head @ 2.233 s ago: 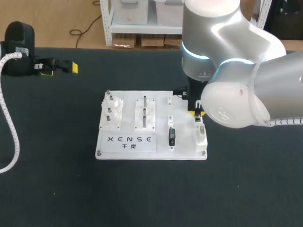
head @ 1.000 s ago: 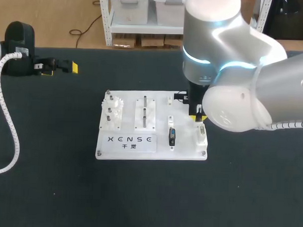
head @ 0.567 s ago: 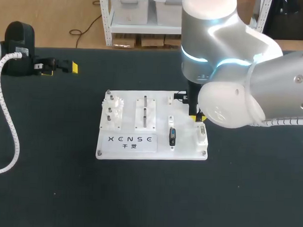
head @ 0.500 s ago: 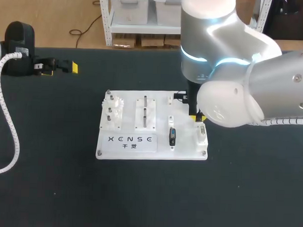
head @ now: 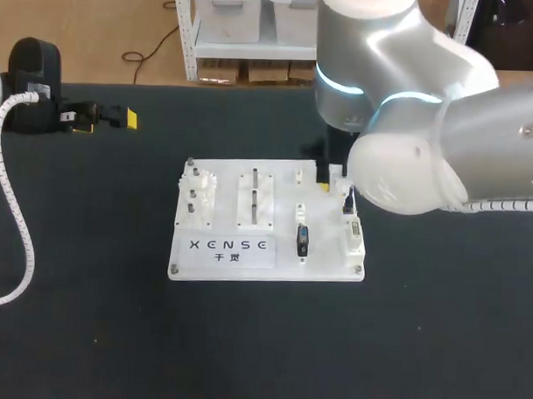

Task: Insert the USB connector, Ethernet cable, and multi-pin plug into their matching sockets one by one.

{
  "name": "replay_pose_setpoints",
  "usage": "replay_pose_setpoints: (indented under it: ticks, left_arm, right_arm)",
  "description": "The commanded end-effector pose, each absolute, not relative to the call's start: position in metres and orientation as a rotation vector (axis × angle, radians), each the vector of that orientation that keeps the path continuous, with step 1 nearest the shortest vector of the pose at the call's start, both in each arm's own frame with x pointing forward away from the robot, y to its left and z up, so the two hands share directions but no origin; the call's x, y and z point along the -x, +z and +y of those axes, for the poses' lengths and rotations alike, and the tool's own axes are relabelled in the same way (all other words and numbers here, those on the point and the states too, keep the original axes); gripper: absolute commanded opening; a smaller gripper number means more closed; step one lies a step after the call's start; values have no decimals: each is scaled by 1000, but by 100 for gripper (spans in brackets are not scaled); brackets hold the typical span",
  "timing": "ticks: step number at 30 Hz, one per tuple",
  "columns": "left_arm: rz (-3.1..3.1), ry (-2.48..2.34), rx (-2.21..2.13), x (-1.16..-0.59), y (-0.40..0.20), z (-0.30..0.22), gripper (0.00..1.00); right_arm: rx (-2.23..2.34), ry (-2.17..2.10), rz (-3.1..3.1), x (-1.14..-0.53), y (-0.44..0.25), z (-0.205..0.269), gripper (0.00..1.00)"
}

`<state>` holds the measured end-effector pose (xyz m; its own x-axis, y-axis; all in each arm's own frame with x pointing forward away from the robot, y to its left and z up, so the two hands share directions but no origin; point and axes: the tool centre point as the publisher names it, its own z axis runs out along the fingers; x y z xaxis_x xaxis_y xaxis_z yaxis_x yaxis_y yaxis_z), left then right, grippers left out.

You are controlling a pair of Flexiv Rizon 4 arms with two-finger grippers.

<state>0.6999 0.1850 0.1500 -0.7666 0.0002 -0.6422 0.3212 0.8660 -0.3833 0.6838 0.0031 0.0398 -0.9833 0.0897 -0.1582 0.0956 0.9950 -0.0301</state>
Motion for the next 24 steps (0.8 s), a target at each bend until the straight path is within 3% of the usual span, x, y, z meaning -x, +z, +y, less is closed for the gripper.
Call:
replay_pose_setpoints:
  ticks: [1, 24]
  left_arm:
    - [2374, -636, -232, -700, 150, 185, 100]
    - [2374, -636, -232, -700, 150, 185, 100]
  right_arm:
    - [-105, -29, 2945, -668, 60, 6, 100]
    - [131, 50, 3041, -608, 47, 68, 100]
